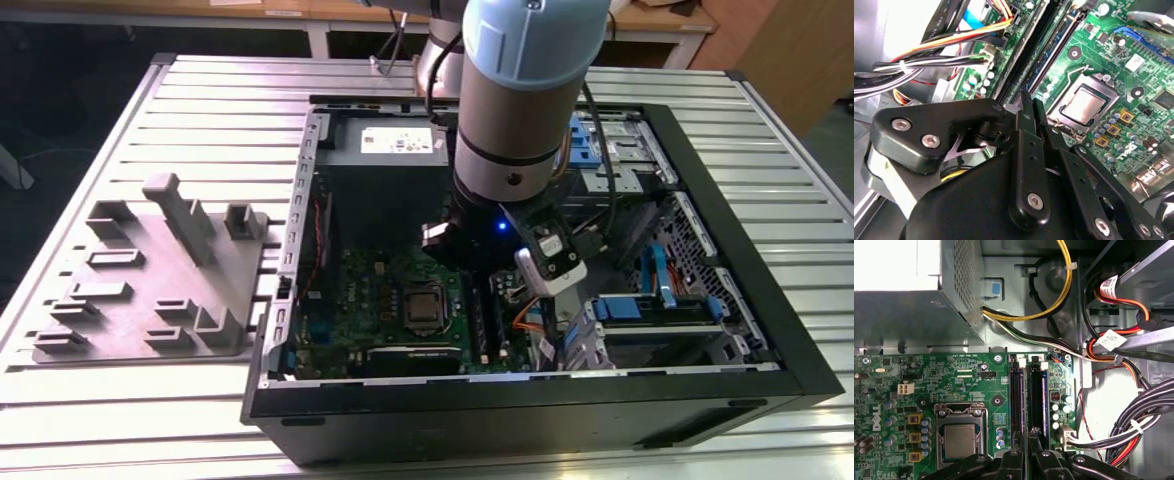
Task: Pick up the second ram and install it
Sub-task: 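Insert the second ram into the second slot, then press down the second ram until it locks into place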
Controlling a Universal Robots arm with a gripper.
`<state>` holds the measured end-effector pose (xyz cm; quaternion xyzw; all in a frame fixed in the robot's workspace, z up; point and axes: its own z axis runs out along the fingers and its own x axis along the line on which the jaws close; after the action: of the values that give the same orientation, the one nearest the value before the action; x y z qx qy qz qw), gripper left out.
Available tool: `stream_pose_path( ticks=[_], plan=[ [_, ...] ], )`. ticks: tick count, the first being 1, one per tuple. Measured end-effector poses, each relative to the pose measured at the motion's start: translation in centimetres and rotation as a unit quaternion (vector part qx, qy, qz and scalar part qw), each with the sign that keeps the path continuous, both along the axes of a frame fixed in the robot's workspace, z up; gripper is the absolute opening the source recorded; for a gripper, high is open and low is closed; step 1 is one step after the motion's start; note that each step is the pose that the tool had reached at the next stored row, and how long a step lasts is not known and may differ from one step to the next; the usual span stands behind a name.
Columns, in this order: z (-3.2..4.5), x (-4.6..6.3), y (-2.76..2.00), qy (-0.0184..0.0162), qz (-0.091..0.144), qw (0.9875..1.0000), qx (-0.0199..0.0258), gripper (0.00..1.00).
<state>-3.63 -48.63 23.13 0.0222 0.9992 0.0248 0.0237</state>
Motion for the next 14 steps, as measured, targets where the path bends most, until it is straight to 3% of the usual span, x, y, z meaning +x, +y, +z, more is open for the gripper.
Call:
stream_pose_path(
  ticks=[3, 4, 14],
  plan=[
    [0.01, 0.00, 0.00, 0.0000, 0.000, 1.0000, 0.0000, 0.14],
    [0.01, 0.00, 0.00, 0.0000, 0.000, 1.0000, 0.0000, 0.07],
    [0.11, 0.00, 0.00, 0.0000, 0.000, 1.0000, 0.0000, 0.07]
  ],
)
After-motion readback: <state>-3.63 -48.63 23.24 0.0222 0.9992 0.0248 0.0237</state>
